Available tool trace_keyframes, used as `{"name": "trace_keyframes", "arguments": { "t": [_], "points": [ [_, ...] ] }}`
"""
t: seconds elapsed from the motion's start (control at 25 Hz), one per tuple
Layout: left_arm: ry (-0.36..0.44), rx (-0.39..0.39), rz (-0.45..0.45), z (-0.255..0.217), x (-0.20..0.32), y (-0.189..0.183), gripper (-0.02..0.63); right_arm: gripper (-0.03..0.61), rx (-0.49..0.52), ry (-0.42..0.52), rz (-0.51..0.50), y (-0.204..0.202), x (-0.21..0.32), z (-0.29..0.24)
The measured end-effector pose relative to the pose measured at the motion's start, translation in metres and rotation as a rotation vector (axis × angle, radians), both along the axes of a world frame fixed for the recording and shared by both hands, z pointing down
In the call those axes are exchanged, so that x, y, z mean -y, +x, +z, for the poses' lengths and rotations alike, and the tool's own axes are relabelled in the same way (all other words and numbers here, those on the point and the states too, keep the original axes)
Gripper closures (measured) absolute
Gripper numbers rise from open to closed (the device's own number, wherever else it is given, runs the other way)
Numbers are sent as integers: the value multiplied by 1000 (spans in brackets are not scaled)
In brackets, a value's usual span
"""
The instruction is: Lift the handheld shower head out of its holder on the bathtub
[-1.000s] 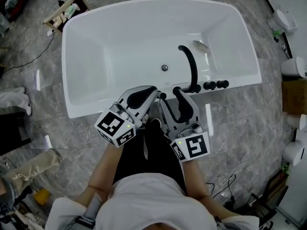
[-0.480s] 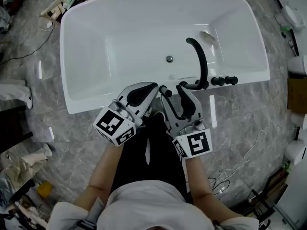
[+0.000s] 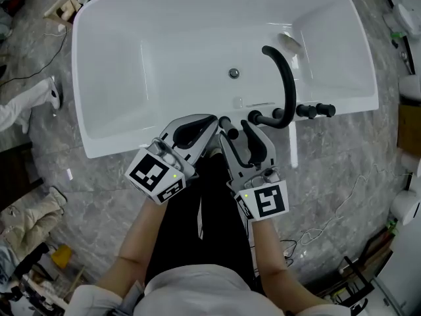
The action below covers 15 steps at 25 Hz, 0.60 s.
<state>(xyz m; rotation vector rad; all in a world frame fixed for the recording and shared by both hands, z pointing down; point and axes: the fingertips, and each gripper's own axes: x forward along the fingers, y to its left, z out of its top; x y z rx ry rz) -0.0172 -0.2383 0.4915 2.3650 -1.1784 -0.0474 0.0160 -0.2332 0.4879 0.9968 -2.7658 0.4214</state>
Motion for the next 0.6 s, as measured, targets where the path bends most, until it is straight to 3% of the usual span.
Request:
{"name": "trace_keyframes", "arguments": {
  "t": [0.6],
  "points": [
    [-42, 2, -29, 52, 4, -9, 601, 388, -79, 26, -67, -10, 1, 57]
  ]
}}
